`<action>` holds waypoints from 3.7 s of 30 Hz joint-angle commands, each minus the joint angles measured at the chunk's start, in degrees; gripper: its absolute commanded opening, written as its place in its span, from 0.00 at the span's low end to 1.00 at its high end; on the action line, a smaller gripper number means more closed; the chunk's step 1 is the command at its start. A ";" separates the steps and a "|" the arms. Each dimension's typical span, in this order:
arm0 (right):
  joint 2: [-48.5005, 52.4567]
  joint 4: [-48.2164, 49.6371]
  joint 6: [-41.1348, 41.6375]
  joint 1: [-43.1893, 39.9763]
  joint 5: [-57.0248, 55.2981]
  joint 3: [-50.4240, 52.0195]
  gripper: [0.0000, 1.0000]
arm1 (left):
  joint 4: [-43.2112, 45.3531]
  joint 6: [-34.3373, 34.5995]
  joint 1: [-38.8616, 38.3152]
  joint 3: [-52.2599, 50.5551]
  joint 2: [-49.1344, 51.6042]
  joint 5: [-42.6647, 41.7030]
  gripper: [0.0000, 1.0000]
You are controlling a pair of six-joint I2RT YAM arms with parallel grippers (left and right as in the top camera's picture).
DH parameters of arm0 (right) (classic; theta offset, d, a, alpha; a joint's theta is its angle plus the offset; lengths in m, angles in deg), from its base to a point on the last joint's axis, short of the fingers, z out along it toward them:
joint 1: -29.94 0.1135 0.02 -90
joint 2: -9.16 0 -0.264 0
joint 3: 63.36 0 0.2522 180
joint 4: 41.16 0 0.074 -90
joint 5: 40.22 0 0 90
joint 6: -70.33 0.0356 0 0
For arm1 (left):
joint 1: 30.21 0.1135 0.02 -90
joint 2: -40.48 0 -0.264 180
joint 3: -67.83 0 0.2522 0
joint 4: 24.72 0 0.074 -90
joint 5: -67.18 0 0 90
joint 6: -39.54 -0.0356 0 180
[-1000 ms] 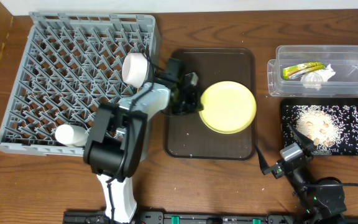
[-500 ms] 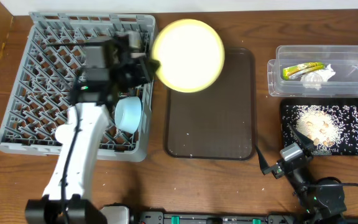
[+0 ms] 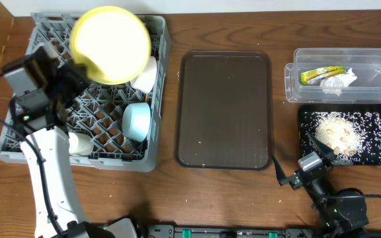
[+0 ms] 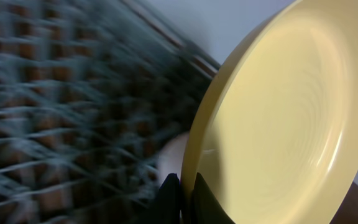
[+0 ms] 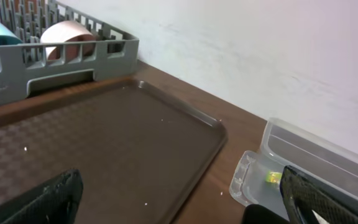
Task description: Sort waste into correct bins and load items into the dishwasher
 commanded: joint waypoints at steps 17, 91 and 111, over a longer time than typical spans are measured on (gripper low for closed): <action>-0.31 -0.20 -0.24 -0.74 -0.15 0.09 0.99 | 7.30 -10.88 5.68 -1.05 7.41 12.66 0.07; -0.31 -0.20 -0.24 -0.74 -0.15 0.09 0.99 | 2.32 8.90 6.01 -1.07 10.64 13.03 0.44; -0.31 -0.20 -0.24 -0.74 -0.15 0.09 0.99 | -1.22 9.42 9.01 -1.07 22.67 7.21 0.46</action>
